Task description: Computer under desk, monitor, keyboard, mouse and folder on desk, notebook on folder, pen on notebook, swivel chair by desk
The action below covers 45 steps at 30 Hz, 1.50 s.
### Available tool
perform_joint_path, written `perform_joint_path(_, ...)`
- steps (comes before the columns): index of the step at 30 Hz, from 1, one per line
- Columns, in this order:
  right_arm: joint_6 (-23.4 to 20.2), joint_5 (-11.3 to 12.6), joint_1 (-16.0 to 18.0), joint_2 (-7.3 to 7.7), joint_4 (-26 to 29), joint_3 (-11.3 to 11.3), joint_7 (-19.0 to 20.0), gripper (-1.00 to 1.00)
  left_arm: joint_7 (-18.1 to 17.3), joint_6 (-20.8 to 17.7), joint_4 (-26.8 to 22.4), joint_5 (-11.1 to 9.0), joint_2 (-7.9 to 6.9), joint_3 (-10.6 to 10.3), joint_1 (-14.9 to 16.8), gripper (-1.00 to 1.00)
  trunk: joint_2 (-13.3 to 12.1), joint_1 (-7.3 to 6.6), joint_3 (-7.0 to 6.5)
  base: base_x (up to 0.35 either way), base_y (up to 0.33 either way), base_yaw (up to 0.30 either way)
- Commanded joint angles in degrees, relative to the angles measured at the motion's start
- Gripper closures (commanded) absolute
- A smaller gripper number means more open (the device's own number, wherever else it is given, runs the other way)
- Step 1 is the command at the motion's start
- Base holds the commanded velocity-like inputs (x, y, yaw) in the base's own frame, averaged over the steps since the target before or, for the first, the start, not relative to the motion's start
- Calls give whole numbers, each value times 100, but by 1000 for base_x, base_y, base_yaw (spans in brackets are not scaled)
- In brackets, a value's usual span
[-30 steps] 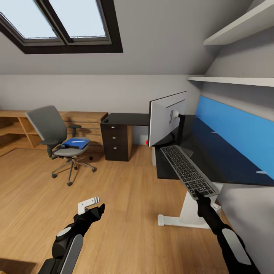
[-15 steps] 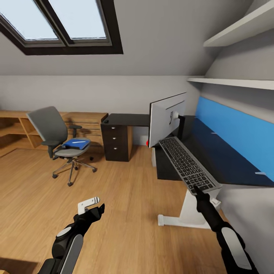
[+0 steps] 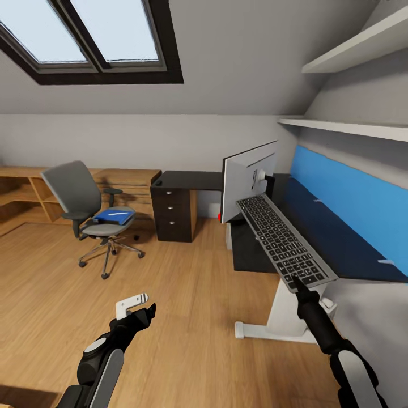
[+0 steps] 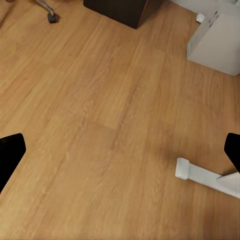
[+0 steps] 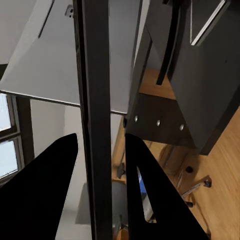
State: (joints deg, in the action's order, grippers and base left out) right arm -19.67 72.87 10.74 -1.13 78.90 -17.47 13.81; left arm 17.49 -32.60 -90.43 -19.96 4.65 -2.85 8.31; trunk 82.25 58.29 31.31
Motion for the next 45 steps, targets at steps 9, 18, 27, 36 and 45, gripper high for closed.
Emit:
perform_joint_path(9, -31, 43, -36, -23, 48, -19, 2, 100, 60, -11, 45, -69, -8, 2, 3, -100, 3, 0, 6, 0, 0, 0)
perform_joint_path(18, -7, 70, -37, -27, 29, -28, -2, 100, 53, -9, 51, -60, -8, 3, 4, -100, 3, 0, 6, -202, 165, -163)
perform_joint_path(27, -5, 62, -37, -27, -38, -21, -2, 100, 53, -9, 51, -60, -8, 3, 4, -100, 3, 0, 6, -269, 212, -254)
perform_joint_path(36, -16, 52, -37, -36, -230, 69, -2, 100, 53, -9, 51, -60, -8, 3, 4, -100, 3, 0, 6, -266, 219, -105)
perform_joint_path(45, -20, 61, -37, -31, -259, 337, -10, 100, 60, -9, 51, -60, -8, 3, 4, -100, 3, 0, 6, -95, 90, -4)
